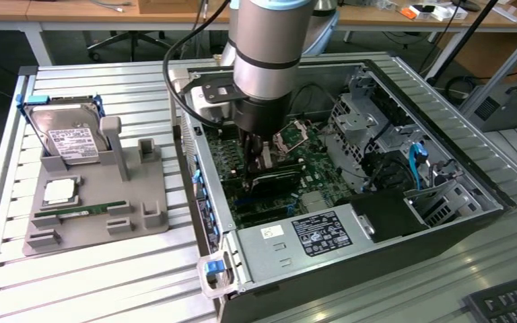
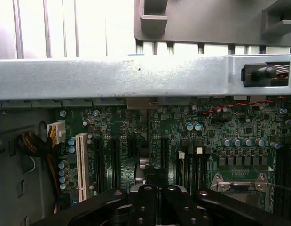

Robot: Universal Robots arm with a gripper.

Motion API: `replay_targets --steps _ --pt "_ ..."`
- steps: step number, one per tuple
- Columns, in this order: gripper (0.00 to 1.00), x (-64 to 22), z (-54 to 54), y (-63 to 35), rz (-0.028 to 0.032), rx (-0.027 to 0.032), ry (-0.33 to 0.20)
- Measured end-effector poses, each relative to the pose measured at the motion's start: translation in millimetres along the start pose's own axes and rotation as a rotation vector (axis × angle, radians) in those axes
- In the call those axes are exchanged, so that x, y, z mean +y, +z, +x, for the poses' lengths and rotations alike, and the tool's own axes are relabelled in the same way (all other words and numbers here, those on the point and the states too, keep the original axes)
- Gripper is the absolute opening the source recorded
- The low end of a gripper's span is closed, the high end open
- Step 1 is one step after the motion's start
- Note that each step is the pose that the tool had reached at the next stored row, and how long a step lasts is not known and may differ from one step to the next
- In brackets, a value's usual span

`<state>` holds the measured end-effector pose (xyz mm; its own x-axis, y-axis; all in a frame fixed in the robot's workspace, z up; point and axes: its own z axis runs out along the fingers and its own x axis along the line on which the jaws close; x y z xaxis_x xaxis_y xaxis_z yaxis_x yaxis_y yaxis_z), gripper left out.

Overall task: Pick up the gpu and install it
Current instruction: 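Press down on the gpu until it lock into place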

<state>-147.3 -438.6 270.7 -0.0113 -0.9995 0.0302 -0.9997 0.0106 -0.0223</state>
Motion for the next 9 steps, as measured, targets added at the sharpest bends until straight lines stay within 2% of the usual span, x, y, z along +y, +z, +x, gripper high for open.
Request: replay_targets --steps 9 --pt "0.11 3.2 1.3 1.1 0.0 -0.0001 0.0"
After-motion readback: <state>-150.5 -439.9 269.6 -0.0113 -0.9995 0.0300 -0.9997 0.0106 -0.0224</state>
